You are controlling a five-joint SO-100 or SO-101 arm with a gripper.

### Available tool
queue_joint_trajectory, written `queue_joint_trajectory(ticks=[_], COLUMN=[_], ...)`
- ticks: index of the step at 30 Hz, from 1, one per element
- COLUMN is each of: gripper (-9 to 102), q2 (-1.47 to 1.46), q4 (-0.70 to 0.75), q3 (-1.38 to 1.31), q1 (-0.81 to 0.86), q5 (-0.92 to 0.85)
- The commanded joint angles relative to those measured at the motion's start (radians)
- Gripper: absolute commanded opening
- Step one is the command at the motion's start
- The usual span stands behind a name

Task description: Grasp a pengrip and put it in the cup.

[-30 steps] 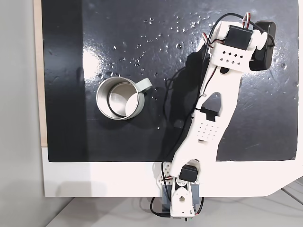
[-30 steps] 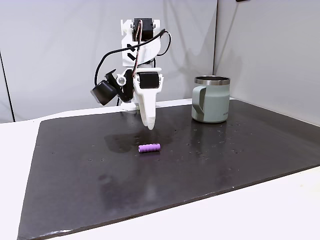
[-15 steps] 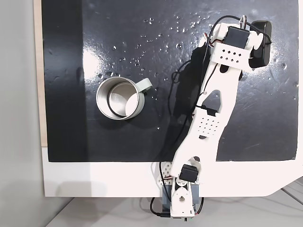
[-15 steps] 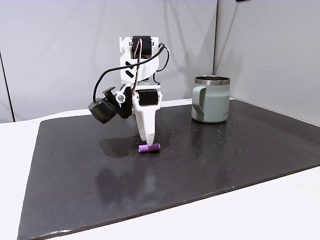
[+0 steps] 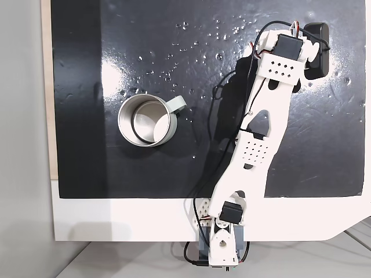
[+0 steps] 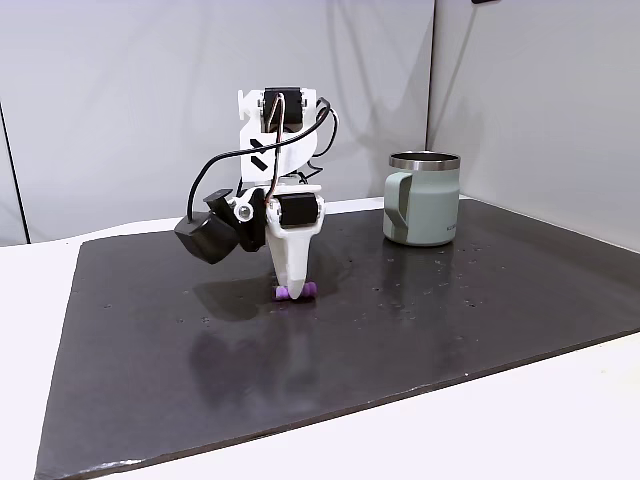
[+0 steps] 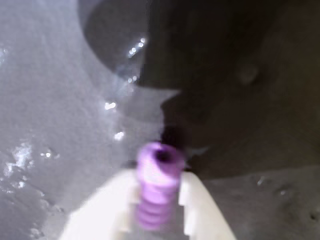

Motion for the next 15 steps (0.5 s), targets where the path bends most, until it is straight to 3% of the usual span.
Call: queue_joint_trajectory(ticks=[1,5,10,15], gripper=[0,0,0,0], q2=[0.003,0.005,0.081,0.380], q4=[-0.023,0.005,0.146,0.160], q3=[-0.025,-0.055,-0.140,0.117], q1=[-0.002,0.002,-0.038,-0.086], q5=[-0.011,-0.006,0.003,0.038])
